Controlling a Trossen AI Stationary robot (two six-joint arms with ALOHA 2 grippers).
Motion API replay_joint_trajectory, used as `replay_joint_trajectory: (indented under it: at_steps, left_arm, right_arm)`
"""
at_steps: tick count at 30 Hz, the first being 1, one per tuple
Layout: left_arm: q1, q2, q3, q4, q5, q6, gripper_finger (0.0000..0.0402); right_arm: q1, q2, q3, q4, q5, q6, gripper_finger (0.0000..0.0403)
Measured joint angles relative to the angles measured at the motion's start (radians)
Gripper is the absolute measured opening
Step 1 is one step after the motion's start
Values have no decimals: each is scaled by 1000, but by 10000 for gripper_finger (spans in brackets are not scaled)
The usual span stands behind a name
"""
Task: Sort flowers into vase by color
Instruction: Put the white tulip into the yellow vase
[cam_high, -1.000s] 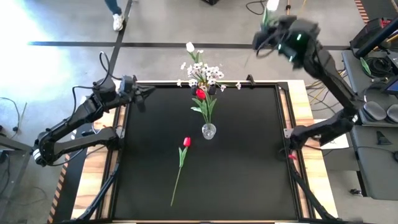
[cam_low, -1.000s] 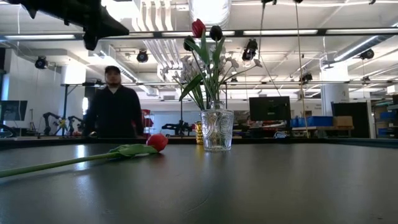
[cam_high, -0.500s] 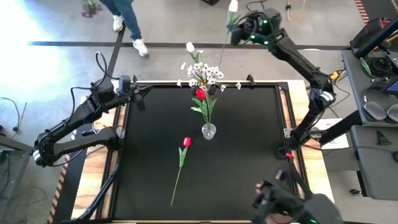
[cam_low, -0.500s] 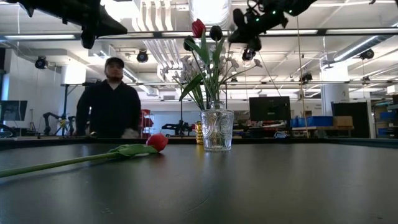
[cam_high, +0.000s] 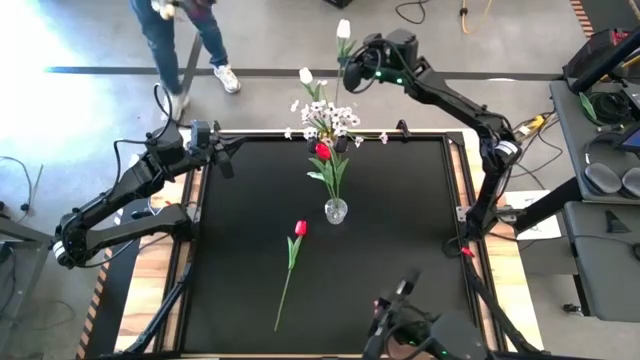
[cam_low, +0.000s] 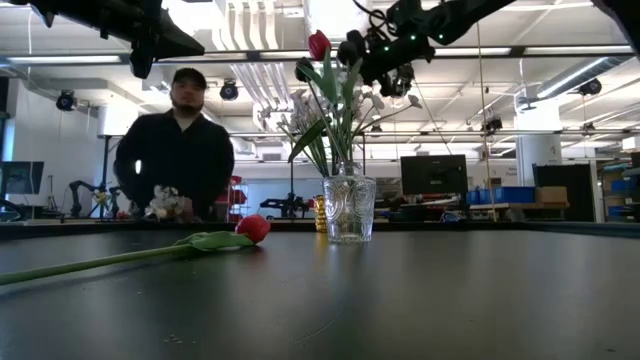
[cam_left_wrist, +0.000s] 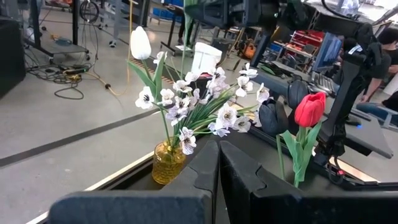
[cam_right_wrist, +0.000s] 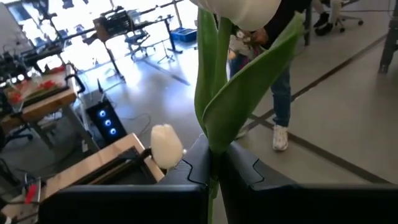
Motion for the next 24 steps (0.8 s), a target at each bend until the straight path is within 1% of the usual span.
replay_joint_trajectory:
  at_steps: [6, 9, 13, 18, 24]
  left_arm:
    - [0, 0, 0, 0, 0, 0, 0]
    - [0, 0, 0, 0, 0, 0, 0]
    - [0, 0, 0, -1, 0, 0, 0]
    - [0, 0, 0, -2, 0, 0, 0]
    - [0, 0, 0, -3, 0, 0, 0]
  right_arm:
    - [27, 32, 0, 4, 1, -24, 12]
    - [41, 44, -2, 2, 26, -66, 12]
    - [56, 59, -9, 2, 27, -107, 12]
    - [66, 69, -10, 8, 36, -121, 12]
    - [79, 72, -23, 74, 56, -122, 12]
